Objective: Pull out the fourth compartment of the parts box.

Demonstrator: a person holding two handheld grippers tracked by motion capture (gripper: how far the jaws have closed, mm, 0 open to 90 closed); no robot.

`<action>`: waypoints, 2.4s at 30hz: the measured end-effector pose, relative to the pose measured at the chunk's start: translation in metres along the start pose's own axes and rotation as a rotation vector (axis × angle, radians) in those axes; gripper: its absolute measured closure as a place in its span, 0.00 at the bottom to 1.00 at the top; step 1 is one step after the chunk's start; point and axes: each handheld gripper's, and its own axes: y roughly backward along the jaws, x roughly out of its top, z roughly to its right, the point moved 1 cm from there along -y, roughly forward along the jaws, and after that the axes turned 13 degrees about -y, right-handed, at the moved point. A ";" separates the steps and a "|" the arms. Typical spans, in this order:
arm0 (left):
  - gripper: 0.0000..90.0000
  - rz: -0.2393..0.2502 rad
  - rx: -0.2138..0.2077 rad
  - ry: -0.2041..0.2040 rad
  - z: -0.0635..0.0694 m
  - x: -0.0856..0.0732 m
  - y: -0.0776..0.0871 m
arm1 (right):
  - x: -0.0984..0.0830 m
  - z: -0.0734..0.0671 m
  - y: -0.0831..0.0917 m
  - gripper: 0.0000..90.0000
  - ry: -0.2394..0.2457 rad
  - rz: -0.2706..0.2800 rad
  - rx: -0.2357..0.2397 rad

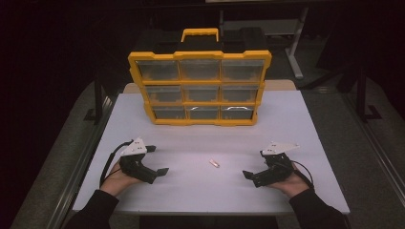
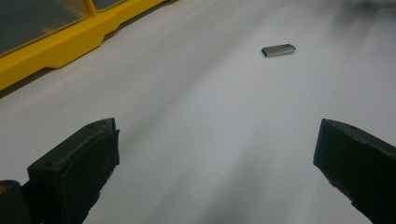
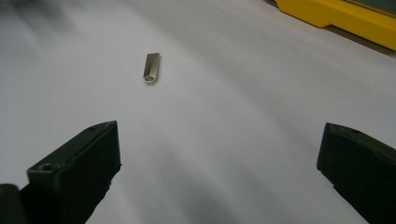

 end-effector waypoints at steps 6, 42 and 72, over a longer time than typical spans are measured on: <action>0.00 -0.002 0.000 0.004 -0.001 0.000 -0.001 | 0.000 0.001 0.000 0.00 -0.003 0.005 0.001; 0.00 0.022 0.010 0.009 -0.008 0.009 -0.004 | 0.006 -0.004 0.001 0.00 -0.001 0.038 0.032; 0.00 0.036 0.006 0.016 -0.011 0.015 -0.013 | 0.006 -0.004 0.001 0.00 0.001 0.040 0.032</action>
